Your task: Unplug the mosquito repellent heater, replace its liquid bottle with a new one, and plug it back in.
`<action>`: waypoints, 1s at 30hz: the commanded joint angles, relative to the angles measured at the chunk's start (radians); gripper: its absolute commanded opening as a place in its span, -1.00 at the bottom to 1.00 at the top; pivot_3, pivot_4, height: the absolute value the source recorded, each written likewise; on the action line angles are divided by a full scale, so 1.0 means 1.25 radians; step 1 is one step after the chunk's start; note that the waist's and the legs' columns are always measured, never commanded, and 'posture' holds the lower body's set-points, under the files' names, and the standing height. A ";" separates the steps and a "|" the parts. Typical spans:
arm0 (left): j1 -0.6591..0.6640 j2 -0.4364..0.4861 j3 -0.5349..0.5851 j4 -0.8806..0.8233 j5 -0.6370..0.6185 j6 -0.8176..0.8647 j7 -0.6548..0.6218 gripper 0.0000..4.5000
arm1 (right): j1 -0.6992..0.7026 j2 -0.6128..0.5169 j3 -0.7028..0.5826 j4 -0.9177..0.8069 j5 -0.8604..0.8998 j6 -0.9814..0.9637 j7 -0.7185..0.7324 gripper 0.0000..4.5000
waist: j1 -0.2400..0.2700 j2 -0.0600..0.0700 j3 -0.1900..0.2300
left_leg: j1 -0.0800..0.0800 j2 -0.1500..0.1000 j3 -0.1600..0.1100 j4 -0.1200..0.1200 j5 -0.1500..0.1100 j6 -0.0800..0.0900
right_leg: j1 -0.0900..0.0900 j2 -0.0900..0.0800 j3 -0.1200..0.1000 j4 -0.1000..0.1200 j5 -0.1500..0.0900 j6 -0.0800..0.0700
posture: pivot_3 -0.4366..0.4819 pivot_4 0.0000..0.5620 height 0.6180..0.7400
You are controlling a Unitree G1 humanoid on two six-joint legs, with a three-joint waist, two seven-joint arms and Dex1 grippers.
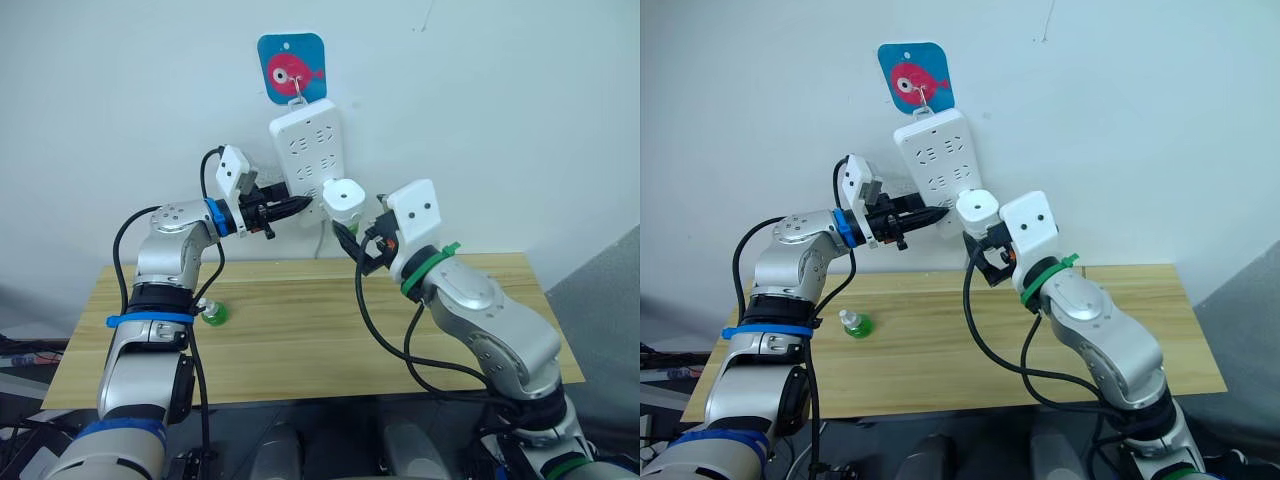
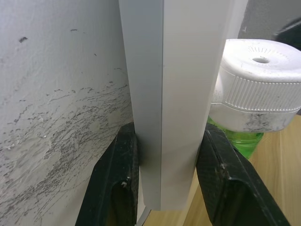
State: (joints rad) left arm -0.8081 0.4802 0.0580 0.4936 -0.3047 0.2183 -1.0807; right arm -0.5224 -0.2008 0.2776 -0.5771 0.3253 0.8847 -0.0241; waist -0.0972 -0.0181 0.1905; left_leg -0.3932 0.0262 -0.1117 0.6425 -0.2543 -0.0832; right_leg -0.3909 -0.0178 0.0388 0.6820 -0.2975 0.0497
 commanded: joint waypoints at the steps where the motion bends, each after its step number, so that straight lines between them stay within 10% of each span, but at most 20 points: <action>1: -0.004 -0.004 -0.002 -0.049 -0.009 -0.005 0.001 -0.42 | -0.027 0.033 0.002 0.036 -0.039 -0.049 0.005 1.00 | 0.000 0.000 0.000 | 0.000 0.000 0.000 0.000 0.000 0.000 | 0.000 0.000 0.000 0.000 0.000 0.000 | -0.43 -0.39 0.75; 17: 0.003 -0.002 -0.005 -0.061 -0.009 -0.005 -0.003 -0.42 | -0.078 0.121 -0.025 0.209 -0.101 -0.158 0.077 1.00 | -0.001 0.000 0.000 | 0.000 0.000 0.000 0.000 0.000 0.000 | 0.000 0.000 -0.001 0.001 0.000 0.000 | -0.38 -0.40 0.75; 23: 0.003 -0.002 -0.004 -0.059 -0.007 -0.013 -0.001 -0.42 | -0.086 0.132 -0.038 0.219 -0.107 -0.166 0.091 0.32 | -0.001 0.000 0.000 | 0.000 0.000 0.000 0.000 0.000 0.000 | -0.001 0.000 -0.001 0.001 0.000 0.000 | -0.38 -0.40 0.75; 30: 0.005 -0.006 -0.001 -0.057 -0.001 -0.026 0.014 -0.42 | -0.071 0.114 -0.037 0.166 -0.119 -0.122 0.110 0.32 | -0.001 0.000 0.000 | -0.001 0.000 0.000 0.000 0.000 0.000 | -0.001 -0.001 -0.001 0.001 0.000 0.000 | -0.39 -0.41 0.75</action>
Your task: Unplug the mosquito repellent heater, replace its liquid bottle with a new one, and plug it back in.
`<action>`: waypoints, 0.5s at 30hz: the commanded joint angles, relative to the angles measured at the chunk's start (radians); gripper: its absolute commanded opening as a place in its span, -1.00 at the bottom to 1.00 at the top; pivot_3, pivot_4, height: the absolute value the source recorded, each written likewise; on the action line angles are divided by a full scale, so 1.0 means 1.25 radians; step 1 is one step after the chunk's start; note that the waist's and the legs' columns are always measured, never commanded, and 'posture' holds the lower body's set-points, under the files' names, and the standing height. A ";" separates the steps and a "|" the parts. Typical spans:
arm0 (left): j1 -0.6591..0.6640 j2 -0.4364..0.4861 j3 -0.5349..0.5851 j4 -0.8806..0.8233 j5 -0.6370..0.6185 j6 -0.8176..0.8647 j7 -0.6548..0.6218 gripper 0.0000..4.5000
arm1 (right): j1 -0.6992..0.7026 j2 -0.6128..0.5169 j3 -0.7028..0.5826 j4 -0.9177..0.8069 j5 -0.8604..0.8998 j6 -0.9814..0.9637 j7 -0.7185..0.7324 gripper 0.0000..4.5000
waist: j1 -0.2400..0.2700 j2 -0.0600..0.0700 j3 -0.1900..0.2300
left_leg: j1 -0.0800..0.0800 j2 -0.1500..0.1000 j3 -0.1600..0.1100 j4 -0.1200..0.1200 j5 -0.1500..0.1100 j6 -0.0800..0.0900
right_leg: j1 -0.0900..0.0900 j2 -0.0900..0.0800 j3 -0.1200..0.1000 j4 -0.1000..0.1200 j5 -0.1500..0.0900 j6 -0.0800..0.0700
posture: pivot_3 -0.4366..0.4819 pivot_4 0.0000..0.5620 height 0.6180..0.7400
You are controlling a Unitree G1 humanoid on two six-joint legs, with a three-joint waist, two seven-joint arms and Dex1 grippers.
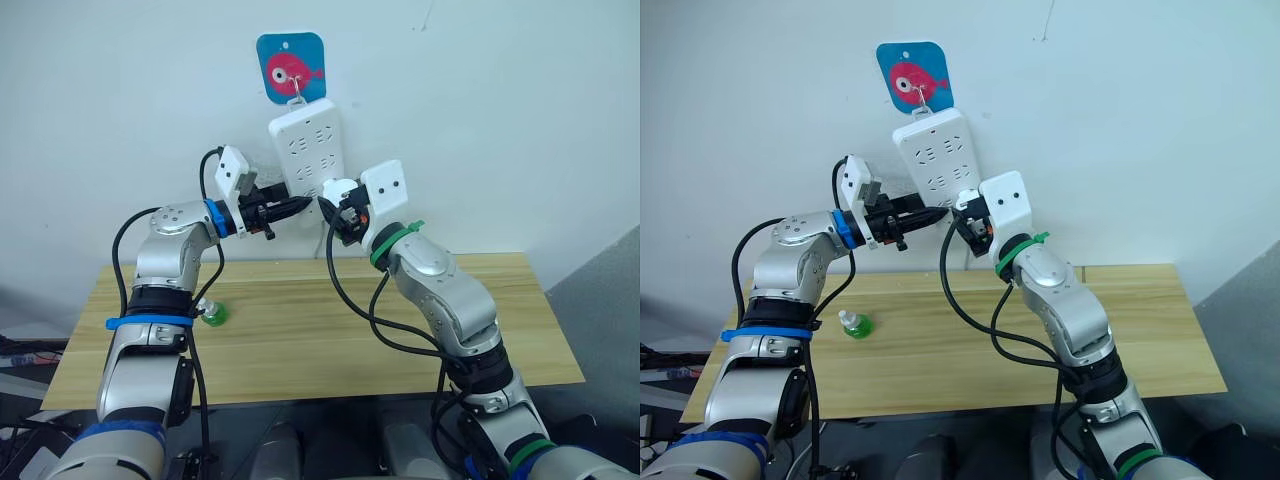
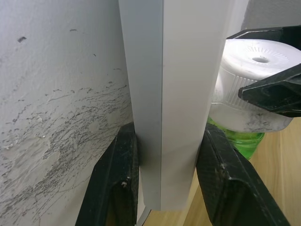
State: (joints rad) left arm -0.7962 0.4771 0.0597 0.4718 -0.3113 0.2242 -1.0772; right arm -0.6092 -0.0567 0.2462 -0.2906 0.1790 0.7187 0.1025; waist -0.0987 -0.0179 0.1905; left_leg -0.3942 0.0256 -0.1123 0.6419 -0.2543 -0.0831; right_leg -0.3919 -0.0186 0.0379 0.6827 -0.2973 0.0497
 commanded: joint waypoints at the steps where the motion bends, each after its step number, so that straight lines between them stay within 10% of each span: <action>1: -0.005 -0.003 -0.004 -0.035 0.010 -0.038 0.016 -0.42 | 0.000 -0.002 -0.014 -0.075 0.000 0.019 0.009 0.32 | 0.000 0.000 0.000 | -0.001 0.000 0.000 0.000 0.000 0.000 | -0.001 0.000 0.000 0.000 0.000 0.000 | -0.39 -0.41 0.75; 15: 0.018 0.017 0.001 -0.026 0.014 -0.063 0.027 -0.42 | 0.034 -0.051 -0.106 -0.309 0.096 0.235 0.046 0.32 | -0.008 0.000 0.000 | -0.004 -0.001 0.000 0.002 0.000 0.000 | -0.008 0.000 0.002 0.010 0.000 0.000 | -0.44 -0.39 0.75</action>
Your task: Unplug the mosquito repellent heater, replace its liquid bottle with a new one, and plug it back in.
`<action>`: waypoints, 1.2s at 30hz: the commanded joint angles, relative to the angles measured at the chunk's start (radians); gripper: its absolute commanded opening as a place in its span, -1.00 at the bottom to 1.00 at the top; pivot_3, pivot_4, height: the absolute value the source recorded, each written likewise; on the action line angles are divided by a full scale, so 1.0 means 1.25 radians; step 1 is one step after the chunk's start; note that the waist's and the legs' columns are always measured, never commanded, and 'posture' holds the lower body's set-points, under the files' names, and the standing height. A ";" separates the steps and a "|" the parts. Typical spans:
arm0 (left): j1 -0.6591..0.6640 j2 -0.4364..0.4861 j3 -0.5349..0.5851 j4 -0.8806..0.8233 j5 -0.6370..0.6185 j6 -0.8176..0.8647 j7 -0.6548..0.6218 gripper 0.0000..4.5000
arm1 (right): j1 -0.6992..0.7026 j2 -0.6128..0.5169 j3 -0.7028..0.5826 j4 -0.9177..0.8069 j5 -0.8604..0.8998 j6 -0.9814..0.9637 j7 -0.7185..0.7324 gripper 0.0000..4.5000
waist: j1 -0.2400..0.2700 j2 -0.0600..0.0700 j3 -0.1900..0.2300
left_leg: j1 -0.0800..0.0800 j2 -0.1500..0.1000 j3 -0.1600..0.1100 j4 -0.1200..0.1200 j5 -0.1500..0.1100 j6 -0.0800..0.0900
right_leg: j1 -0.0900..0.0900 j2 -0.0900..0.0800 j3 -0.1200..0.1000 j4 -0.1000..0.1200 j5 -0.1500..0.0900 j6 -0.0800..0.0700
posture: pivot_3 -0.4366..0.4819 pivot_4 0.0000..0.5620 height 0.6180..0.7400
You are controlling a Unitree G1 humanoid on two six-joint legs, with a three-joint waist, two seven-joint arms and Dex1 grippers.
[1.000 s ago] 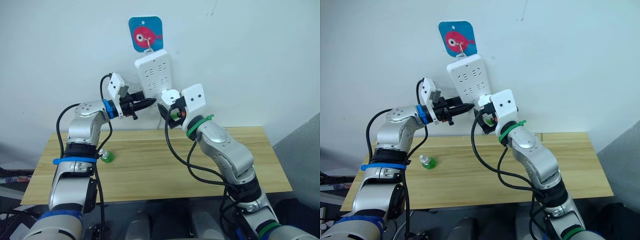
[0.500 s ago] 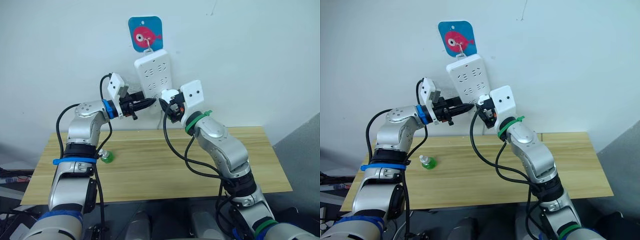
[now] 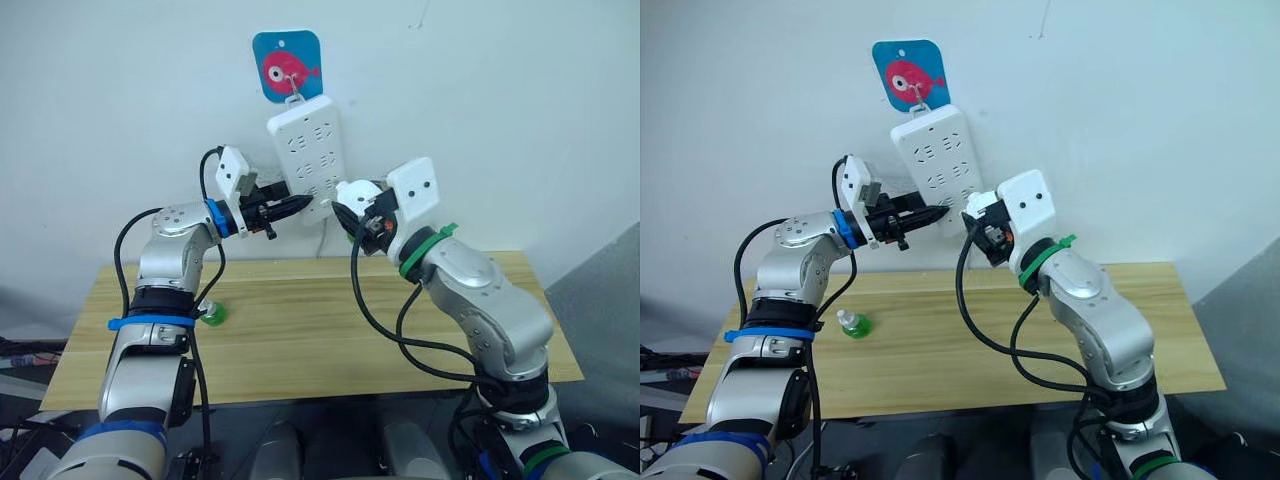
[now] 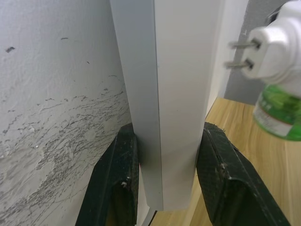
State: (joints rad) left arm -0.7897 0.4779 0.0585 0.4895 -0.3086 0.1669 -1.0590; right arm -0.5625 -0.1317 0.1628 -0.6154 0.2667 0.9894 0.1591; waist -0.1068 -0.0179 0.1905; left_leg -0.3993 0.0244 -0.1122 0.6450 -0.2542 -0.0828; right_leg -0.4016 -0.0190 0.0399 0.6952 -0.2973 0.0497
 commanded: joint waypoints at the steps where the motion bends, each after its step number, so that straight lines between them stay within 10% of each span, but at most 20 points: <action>1: 0.025 0.023 0.010 -0.050 0.006 -0.017 0.012 -0.42 | 0.001 0.016 -0.056 -0.053 0.037 0.027 -0.001 0.32 | -0.004 0.000 0.000 | 0.000 0.000 0.000 0.000 0.000 0.000 | -0.001 0.000 0.000 0.001 0.000 0.000 | -0.44 -0.38 0.75; 12: 0.240 0.149 0.094 -0.257 -0.013 -0.036 0.028 0.97 | 0.001 -0.011 -0.148 -0.051 0.084 0.022 0.018 0.32 | -0.039 0.002 0.001 | 0.000 0.003 0.001 -0.003 0.000 0.000 | -0.004 0.001 0.001 0.001 -0.001 -0.002 | -0.42 -0.36 0.75; 20: 0.336 0.258 0.045 -0.608 -0.163 0.163 -0.067 1.00 | -0.005 0.048 -0.349 0.027 0.211 0.008 0.005 0.32 | -0.018 0.004 0.003 | -0.001 0.002 0.002 -0.003 0.000 0.000 | -0.003 0.001 0.001 0.001 -0.001 -0.002 | -0.35 -0.36 0.75; 28: 0.203 0.008 -0.074 -0.597 -0.106 0.126 0.114 1.00 | -0.043 0.209 -0.541 0.030 0.536 0.081 -0.192 0.32 | -0.015 0.005 0.003 | 0.000 0.002 0.003 -0.002 0.000 0.000 | -0.003 0.001 0.002 0.002 -0.001 -0.002 | -0.43 -0.39 0.75; 36: 0.159 -0.102 -0.109 -0.490 -0.057 -0.012 0.130 1.00 | -0.017 0.222 -0.519 0.023 0.815 0.019 -0.433 0.32 | -0.040 0.007 0.004 | 0.000 0.002 0.003 -0.002 0.000 0.000 | -0.004 0.002 0.003 0.002 -0.001 -0.002 | -0.49 -0.39 0.75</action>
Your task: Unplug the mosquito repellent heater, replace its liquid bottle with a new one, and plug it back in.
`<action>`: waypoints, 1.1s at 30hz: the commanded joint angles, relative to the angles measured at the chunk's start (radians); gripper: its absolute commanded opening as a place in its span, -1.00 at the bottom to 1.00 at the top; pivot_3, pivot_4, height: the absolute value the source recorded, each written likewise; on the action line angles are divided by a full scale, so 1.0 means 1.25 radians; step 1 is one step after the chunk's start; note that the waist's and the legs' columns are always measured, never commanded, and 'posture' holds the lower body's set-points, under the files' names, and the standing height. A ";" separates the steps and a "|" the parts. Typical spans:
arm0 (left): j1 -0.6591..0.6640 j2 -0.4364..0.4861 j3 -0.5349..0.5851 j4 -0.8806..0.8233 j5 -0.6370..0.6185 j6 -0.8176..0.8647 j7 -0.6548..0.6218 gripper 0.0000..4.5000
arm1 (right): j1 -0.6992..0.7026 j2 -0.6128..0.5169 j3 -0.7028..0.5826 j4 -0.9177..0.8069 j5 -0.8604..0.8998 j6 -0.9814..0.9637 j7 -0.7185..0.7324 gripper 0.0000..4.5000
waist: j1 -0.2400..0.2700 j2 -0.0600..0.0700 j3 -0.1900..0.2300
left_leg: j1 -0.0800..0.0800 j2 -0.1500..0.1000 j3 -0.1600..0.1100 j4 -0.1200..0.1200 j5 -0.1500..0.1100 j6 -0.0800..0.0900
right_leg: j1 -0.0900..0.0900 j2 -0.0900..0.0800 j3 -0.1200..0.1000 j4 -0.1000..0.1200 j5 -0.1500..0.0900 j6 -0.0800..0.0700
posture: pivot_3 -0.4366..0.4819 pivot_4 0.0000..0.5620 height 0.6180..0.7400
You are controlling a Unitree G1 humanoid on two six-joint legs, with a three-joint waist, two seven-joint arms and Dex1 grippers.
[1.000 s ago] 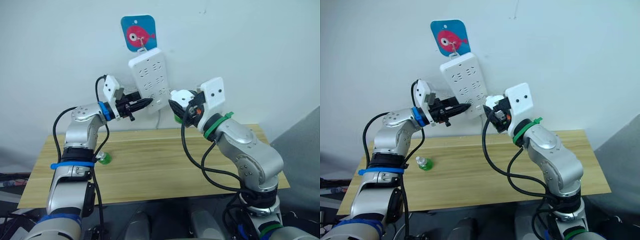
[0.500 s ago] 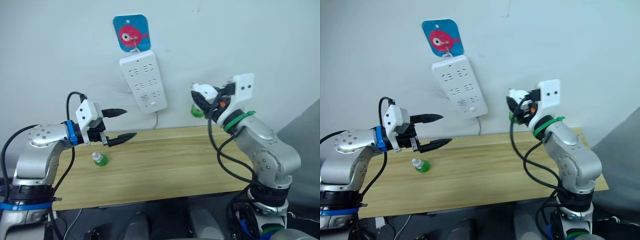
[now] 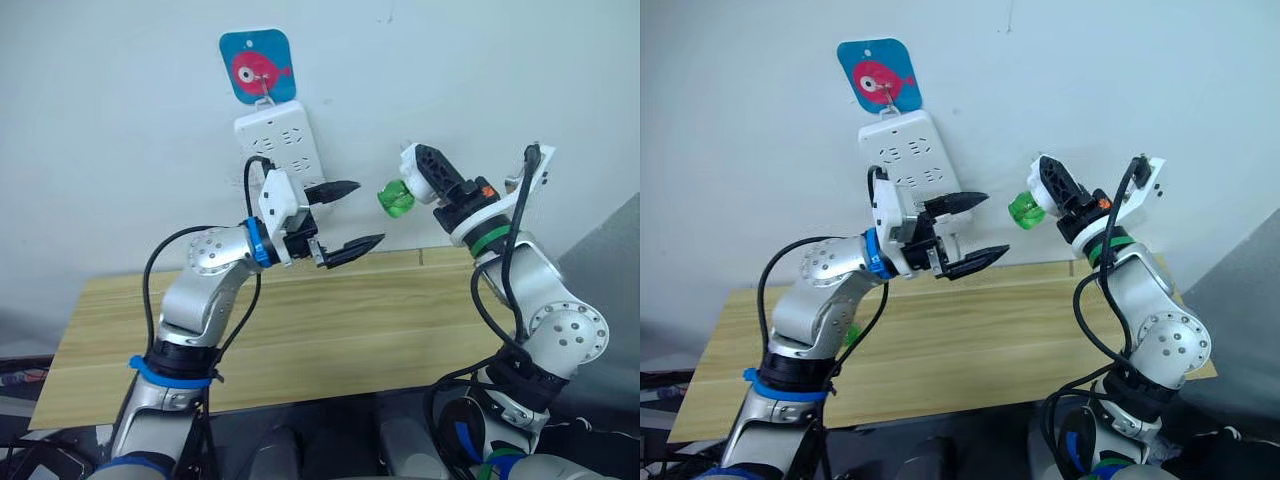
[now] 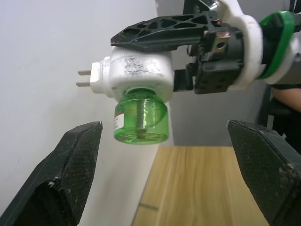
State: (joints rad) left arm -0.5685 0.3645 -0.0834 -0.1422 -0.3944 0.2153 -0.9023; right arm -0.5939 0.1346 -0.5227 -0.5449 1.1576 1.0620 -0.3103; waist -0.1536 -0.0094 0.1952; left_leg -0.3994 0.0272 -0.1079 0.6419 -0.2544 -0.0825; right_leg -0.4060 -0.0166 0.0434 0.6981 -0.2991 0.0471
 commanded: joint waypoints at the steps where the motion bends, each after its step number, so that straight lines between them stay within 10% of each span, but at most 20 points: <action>1: -0.025 -0.021 0.002 0.029 0.016 -0.065 0.005 1.00 | 0.014 0.008 0.040 -0.034 0.131 -0.054 -0.082 0.32 | -0.007 0.000 0.000 | 0.000 0.000 0.000 0.000 0.000 0.000 | 0.000 0.000 0.000 0.000 0.000 0.000 | -0.50 -0.39 0.75; 19: -0.051 -0.057 -0.015 0.092 0.035 -0.126 -0.002 1.00 | 0.090 -0.111 0.220 -0.035 0.315 -0.278 -0.204 0.32 | -0.012 0.000 0.000 | 0.000 0.000 0.000 0.000 0.000 0.000 | 0.000 0.001 0.000 -0.001 0.000 0.000 | -0.50 -0.41 0.75; 27: -0.065 -0.074 -0.022 0.107 0.042 -0.126 0.007 0.02 | 0.096 -0.137 0.268 -0.035 0.335 -0.347 -0.222 0.32 | -0.011 0.000 0.000 | -0.001 0.000 0.000 0.000 0.000 0.000 | 0.000 0.001 0.000 -0.001 0.000 0.000 | -0.49 -0.42 0.75; 33: -0.068 -0.077 -0.016 0.113 0.046 -0.129 0.008 -0.01 | 0.109 -0.168 0.299 -0.043 0.338 -0.370 -0.225 0.32 | -0.011 0.000 0.000 | -0.001 0.000 0.000 0.000 0.000 0.000 | 0.000 0.001 0.000 -0.001 0.000 0.000 | -0.50 -0.41 0.75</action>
State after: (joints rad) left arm -0.6300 0.2707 -0.1136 0.0143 -0.3326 0.0765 -0.9011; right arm -0.4582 -0.0630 -0.1709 -0.5486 1.5547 0.6061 -0.5926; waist -0.1677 -0.0093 0.1952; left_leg -0.4001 0.0274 -0.1085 0.6420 -0.2544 -0.0824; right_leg -0.4059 -0.0156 0.0435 0.6974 -0.2992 0.0472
